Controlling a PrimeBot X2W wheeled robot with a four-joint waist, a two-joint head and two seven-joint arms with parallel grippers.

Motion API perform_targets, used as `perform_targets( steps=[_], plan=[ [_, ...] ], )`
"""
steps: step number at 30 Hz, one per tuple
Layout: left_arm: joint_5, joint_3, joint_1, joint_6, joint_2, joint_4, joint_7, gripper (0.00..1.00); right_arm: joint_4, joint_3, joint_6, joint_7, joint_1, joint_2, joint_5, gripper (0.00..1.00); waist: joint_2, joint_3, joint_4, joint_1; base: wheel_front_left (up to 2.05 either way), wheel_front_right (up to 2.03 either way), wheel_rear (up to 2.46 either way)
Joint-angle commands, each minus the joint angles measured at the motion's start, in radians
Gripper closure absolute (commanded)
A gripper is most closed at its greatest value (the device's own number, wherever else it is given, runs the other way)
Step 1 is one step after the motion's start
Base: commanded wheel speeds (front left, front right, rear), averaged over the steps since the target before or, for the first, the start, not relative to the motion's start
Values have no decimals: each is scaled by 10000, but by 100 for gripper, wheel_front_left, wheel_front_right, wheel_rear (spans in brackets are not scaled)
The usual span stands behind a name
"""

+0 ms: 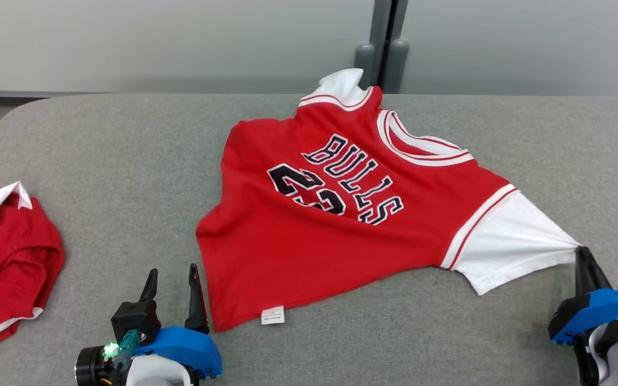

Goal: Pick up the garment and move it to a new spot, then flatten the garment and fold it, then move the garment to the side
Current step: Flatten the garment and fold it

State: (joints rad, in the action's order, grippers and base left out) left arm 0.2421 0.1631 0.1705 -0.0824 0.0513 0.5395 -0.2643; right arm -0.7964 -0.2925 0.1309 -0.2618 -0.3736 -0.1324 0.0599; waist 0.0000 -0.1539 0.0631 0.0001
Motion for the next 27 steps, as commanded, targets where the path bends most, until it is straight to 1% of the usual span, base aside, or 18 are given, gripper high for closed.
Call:
perform_targets(
  steps=[1,3,7,8,9,10,13,16,19,23,27],
  plan=[
    [-55,-43,-1,12,-10,12,-2,0,76,-161,-2,-46,163,-40,-100,100,0,152,-200,-1,0,0,0],
    [-61,-70,-23,20,-2,61,-2,0,145,-650,-2,-45,260,16,-342,100,0,190,-350,-1,0,0,0],
    [-131,-94,-118,69,-4,162,-2,0,141,-1021,-2,-45,431,221,-939,100,0,303,-580,-1,0,0,0],
    [-131,-106,-154,63,-7,179,-2,0,159,-1065,-2,-46,456,259,-1046,82,0,351,-625,-1,0,0,0],
    [-132,-115,-194,59,-6,201,-2,0,219,-1041,-2,-46,483,344,-1078,53,0,390,-656,-1,0,0,0],
    [-135,-132,-229,55,-6,221,-2,0,398,-896,-2,-49,520,411,-1224,0,0,437,-690,-1,0,0,0],
    [-172,-209,-343,34,-6,186,-2,0,1214,-590,-2,-48,662,604,-1229,0,0,606,-770,-1,0,0,0],
    [-256,-351,-520,29,-6,88,-2,0,2153,56,-1,-46,878,774,-1010,0,0,786,-827,-1,0,0,0],
    [-358,-455,-701,20,-7,-50,-2,0,2940,736,-1,-48,1131,792,-582,0,0,1009,-850,-1,0,0,0],
    [-450,-551,-931,60,-7,-163,-1,0,3406,1589,-1,-48,1452,803,130,0,0,1288,-833,-1,0,0,0],
    [-513,-540,-1103,99,-6,-247,-1,0,3222,2298,-1,-48,1761,811,329,0,0,1486,-772,-1,0,0,0]
  ],
)
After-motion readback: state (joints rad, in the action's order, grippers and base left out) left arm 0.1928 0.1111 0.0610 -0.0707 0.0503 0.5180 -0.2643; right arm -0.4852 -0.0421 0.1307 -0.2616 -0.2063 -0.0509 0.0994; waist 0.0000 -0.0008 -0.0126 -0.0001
